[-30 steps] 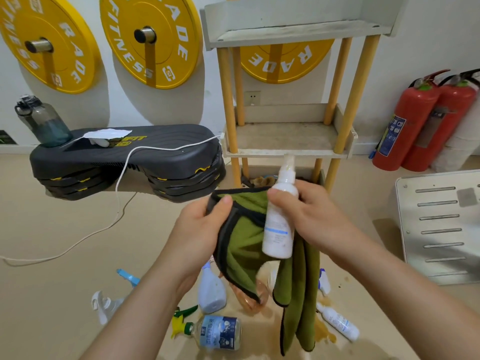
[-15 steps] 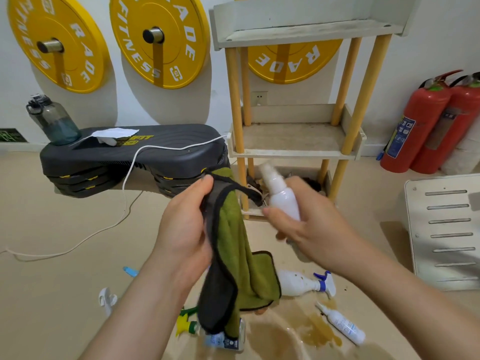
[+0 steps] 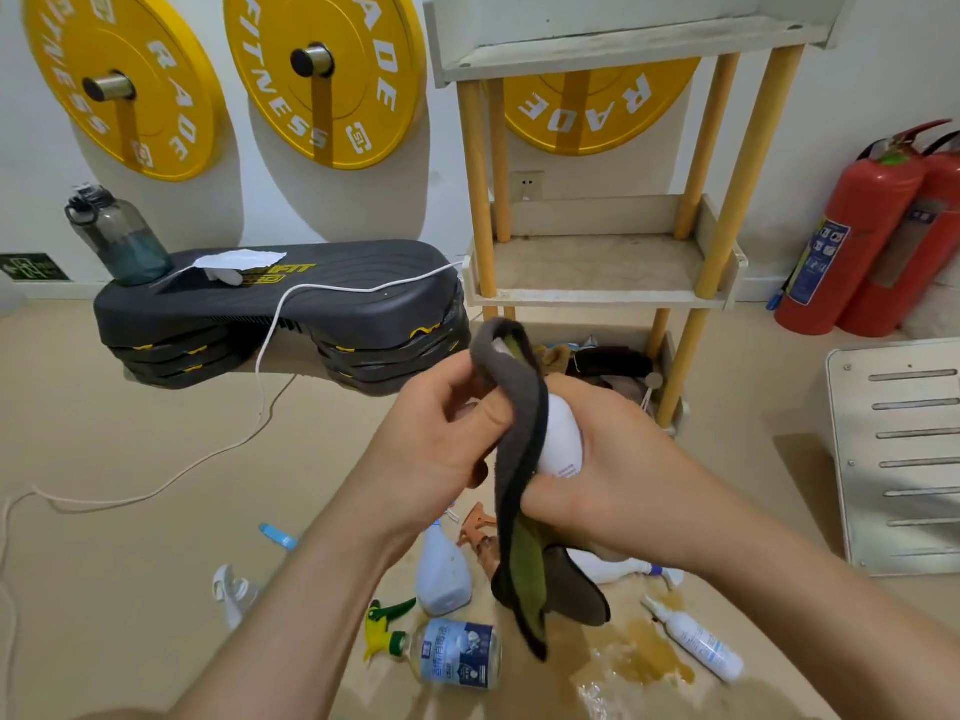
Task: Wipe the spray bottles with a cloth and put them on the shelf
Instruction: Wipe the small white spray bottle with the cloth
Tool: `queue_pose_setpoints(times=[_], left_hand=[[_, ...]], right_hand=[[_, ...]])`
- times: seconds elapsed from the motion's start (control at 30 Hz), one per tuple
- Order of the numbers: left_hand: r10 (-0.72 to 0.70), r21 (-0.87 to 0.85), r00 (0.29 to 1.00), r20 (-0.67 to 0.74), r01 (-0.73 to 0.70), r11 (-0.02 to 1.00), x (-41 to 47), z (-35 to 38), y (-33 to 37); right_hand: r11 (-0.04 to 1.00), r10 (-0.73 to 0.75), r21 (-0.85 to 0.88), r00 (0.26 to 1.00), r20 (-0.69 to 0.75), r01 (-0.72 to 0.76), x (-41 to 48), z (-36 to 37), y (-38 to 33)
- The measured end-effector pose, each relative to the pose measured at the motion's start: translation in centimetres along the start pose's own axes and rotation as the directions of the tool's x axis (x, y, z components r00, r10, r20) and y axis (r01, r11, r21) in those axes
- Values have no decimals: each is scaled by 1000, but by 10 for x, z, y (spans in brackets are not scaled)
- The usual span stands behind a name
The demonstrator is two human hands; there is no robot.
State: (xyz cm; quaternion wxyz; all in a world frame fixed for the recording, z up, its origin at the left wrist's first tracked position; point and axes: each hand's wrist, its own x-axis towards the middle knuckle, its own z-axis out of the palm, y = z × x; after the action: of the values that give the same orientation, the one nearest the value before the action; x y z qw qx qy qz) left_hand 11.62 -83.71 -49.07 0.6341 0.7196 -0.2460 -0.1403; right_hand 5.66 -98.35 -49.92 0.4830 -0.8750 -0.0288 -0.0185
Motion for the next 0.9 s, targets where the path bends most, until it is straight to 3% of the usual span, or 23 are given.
queue_pose_setpoints(times=[0.1, 0.23, 0.3, 0.43, 0.5, 0.57, 0.63, 0.7, 0.8, 0.9], left_hand=[[49, 83, 985, -164, -36, 996, 3, 7, -7], [81, 118, 916, -394, -37, 992, 5, 9, -12], [45, 84, 866, -497, -4, 996, 8, 4, -12], [53, 109, 822, -567, 12, 994, 8, -4, -14], [25, 30, 788, -615, -8, 1000, 8, -1, -18], [2, -31, 770, -638, -28, 999, 8, 6, -18], [-55, -139, 773, -632, -43, 989, 8, 11, -16], [-147, -294, 824, -547, -25, 956, 6, 13, -10], [-227, -454, 913, -338, 53, 890, 0, 20, -5], [-310, -565, 924, -225, 135, 814, -2, 26, -7]], right_hand=[[984, -53, -171, 999, -13, 50, -2, 9, 0], [991, 18, -133, 999, 29, -14, -4, 8, -1], [993, 116, -2, 991, 64, -116, -5, -1, -3], [988, 89, 125, 996, 22, -91, -8, 3, -7], [925, 170, 334, 984, 58, -180, -9, 8, -8], [791, 261, 533, 953, 152, -302, -9, 11, -8], [615, 286, 684, 919, 271, -393, -9, 15, -9], [511, 273, 737, 897, 348, -442, -8, 19, -7], [503, 271, 718, 877, 398, -481, -8, 21, -7], [547, 344, 671, 866, 364, -500, -5, 21, -6]])
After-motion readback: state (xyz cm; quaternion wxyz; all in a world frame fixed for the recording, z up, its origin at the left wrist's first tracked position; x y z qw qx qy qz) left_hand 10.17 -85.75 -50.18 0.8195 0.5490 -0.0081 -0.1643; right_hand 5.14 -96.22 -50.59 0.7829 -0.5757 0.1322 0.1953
